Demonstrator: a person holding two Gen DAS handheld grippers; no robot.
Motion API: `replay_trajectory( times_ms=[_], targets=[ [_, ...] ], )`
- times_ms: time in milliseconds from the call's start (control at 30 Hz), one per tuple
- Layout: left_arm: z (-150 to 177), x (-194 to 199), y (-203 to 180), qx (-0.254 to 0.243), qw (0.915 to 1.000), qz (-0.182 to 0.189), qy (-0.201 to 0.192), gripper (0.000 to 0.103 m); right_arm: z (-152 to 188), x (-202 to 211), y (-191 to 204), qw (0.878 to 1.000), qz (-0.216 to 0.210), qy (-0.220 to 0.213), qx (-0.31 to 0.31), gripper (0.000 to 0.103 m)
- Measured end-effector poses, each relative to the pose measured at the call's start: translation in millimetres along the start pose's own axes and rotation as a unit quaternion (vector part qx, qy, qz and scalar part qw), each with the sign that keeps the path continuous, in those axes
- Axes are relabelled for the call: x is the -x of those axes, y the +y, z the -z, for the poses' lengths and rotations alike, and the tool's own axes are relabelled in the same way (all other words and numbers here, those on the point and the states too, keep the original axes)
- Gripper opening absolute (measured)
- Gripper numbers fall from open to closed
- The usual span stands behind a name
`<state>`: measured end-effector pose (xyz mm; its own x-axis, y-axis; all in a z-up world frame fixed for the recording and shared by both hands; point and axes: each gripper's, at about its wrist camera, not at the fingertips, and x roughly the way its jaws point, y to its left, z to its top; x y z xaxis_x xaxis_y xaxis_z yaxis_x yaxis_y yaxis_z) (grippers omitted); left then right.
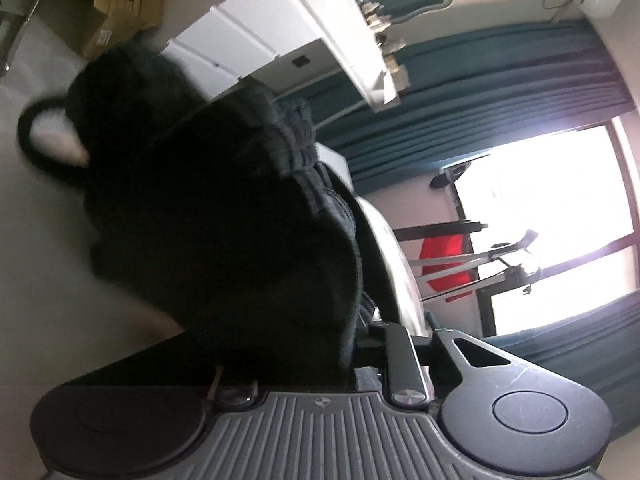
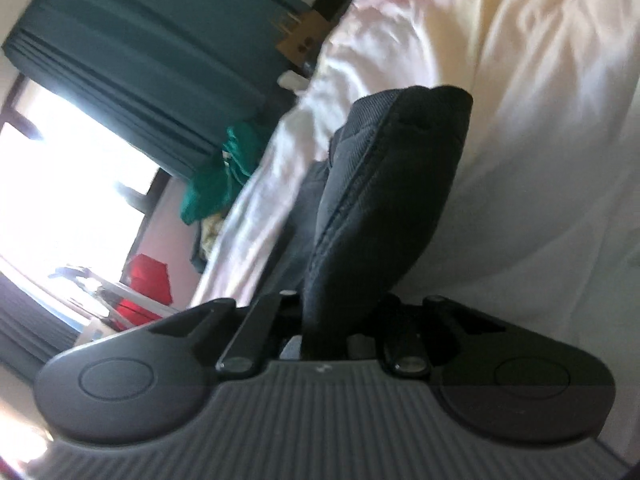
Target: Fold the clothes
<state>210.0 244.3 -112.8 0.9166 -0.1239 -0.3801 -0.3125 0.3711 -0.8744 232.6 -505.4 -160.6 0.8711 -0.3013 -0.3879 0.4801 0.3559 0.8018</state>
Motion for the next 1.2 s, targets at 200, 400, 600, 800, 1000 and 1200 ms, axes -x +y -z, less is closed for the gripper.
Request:
replay_trajectory(
  times_ms=[200,400,600,800,1000,1200],
  targets=[
    [0.2,55.6,-1.3,0.012,0.9995,0.027,-0.013,0.020,-11.3,47.0,-11.8,0.999,-0.008,0.014,-0.040,0.010],
    [-24.1,106.0,6.8,0.013,0.9992,0.032,-0.020,0.020,-18.5,95.6,-4.4,0.998,-0.007,0.053,-0.024,0.010],
    [-28.7,150.0,23.5,-0.011,0.9987,-0.049,0.008,0.022,-25.5,141.0,-22.8,0.995,-0.007,0.082,-0.054,0.010],
    [-29.2,141.0,41.0,-0.006,0.9931,-0.106,0.049,0.029,-24.9,157.1,-33.0,0.993,0.001,0.098,-0.061,0.010],
    [-18.8,156.5,36.8,-0.067,0.9864,-0.137,0.060,0.052,-25.2,155.8,-60.3,0.985,0.021,0.125,-0.121,0.010],
    [9.3,187.3,2.6,-0.184,0.9606,-0.202,0.053,0.074,-24.5,152.9,-63.3,0.984,0.025,0.132,-0.113,0.010]
  ],
)
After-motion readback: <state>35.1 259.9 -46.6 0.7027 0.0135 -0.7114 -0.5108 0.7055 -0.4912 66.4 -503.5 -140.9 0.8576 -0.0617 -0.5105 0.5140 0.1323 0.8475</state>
